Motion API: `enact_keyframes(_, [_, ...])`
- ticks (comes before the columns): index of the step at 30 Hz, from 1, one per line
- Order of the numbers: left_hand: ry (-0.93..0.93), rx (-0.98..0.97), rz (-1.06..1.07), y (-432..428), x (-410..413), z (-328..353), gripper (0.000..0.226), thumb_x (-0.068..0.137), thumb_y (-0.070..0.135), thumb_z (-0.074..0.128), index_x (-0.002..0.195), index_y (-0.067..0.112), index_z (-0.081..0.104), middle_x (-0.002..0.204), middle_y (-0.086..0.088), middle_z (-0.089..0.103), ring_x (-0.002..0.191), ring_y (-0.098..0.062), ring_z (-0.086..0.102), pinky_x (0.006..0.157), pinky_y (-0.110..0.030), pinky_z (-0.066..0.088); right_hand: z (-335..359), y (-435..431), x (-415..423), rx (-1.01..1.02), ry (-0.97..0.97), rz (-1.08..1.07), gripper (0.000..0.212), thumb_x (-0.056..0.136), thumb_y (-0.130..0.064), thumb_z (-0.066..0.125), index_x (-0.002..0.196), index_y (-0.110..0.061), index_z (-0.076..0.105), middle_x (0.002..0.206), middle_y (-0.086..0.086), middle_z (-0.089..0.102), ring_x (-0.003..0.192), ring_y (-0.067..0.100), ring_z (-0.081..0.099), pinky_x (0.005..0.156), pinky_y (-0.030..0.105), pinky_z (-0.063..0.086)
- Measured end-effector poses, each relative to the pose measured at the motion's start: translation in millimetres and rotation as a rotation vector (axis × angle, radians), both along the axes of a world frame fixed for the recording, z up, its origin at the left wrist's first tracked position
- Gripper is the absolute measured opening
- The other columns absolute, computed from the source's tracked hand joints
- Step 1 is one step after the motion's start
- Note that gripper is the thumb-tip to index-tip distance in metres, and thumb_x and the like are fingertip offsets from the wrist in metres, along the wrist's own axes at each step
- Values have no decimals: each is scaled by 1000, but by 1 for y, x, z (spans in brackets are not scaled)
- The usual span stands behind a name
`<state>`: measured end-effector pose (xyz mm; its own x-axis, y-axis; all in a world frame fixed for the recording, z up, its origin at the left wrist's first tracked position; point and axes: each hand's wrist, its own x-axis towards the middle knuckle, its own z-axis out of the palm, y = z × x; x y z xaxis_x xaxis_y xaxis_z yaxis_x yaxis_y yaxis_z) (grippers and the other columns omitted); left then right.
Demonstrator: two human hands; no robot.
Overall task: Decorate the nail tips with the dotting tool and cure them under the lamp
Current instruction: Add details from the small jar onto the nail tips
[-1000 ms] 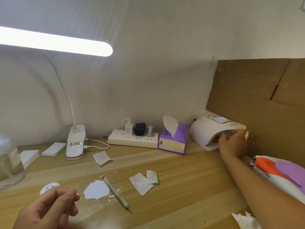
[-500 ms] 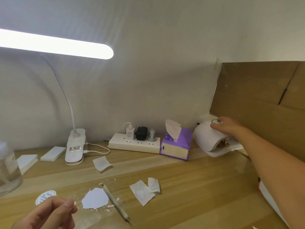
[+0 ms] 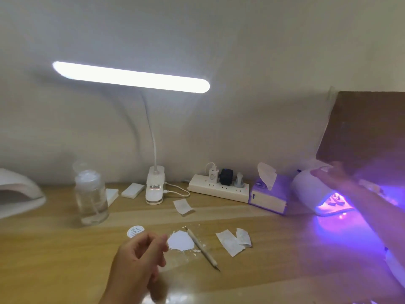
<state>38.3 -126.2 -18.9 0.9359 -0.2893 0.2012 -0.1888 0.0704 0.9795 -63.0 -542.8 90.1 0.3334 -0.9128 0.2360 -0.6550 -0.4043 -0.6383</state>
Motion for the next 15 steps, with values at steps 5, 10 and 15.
enact_keyframes(5, [-46,4,110,4,-11,8,41,91,11,64,52,12,53,43,2,44,41,-9,38,41,-19,32,-33,149,8,-98,-190,416,11,86,-12,66,93,-18,60,87,-3,64,88,24,62,74,33,44])
enact_keyframes(10, [-253,52,287,26,-26,29,37,82,35,64,54,18,48,47,9,45,47,-4,38,49,-19,33,-79,266,6,13,41,624,16,87,-38,61,90,-26,50,82,-8,59,81,18,59,70,31,43])
enact_keyframes(15, [-234,-24,537,123,12,70,30,71,50,59,70,21,55,61,11,56,55,-8,48,58,-29,40,-101,273,-10,-52,90,589,14,90,-35,65,89,-23,57,101,4,56,100,30,56,83,41,48])
